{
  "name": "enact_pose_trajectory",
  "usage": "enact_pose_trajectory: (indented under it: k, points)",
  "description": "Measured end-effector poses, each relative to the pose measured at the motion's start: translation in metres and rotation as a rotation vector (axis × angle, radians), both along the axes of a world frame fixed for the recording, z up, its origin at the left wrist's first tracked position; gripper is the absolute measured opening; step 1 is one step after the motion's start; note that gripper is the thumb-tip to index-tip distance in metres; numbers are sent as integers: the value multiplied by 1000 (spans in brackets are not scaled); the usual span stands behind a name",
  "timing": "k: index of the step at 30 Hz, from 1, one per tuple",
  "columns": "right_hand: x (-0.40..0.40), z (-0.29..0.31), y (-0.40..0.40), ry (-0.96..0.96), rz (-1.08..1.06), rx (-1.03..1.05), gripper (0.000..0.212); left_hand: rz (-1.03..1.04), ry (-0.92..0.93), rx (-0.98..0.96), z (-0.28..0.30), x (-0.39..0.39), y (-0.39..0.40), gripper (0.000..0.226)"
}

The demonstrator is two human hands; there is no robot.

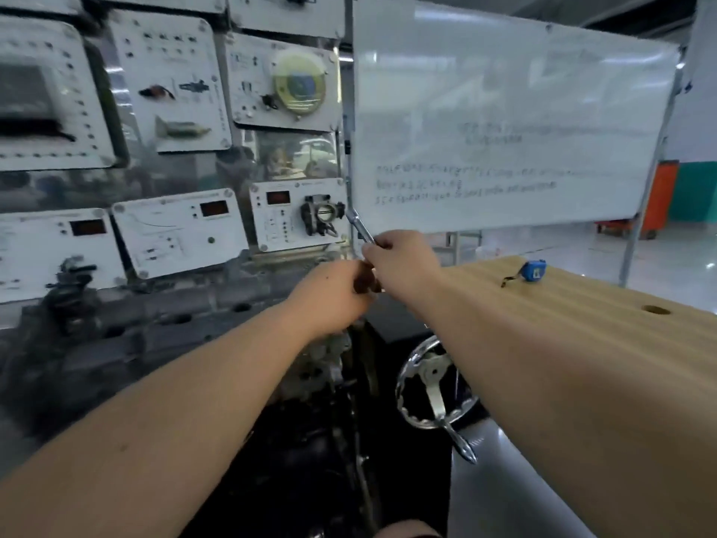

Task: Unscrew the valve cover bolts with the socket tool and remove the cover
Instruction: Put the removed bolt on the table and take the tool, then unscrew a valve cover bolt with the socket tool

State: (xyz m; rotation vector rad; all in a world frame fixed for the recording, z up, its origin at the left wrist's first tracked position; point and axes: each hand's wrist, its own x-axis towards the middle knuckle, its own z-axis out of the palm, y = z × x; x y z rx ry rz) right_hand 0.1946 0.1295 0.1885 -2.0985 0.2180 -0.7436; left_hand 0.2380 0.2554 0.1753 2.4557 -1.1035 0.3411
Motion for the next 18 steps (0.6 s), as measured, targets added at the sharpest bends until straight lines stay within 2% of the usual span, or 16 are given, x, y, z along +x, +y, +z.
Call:
enact_pose_trajectory:
  k: [3, 6, 7, 9, 13, 18]
  points:
    - [35, 5, 44, -18, 85, -12, 35, 59, 12, -23, 7, 21, 50, 22]
    - [62, 8, 80, -16, 182, 20, 32, 125, -4, -45, 7, 41, 91, 29]
    - [70, 8, 90, -13, 209, 49, 32, 149, -17, -49, 6, 46, 104, 26]
    - [86, 11, 108, -5, 267, 130, 28, 226, -36, -66, 6, 61, 129, 4]
    - [117, 26, 138, -3, 435, 427, 24, 404, -70, -85, 11, 94, 182, 20]
    - [165, 45, 161, -95, 478, 484, 29, 473, 24, -140, 20, 130, 223, 17]
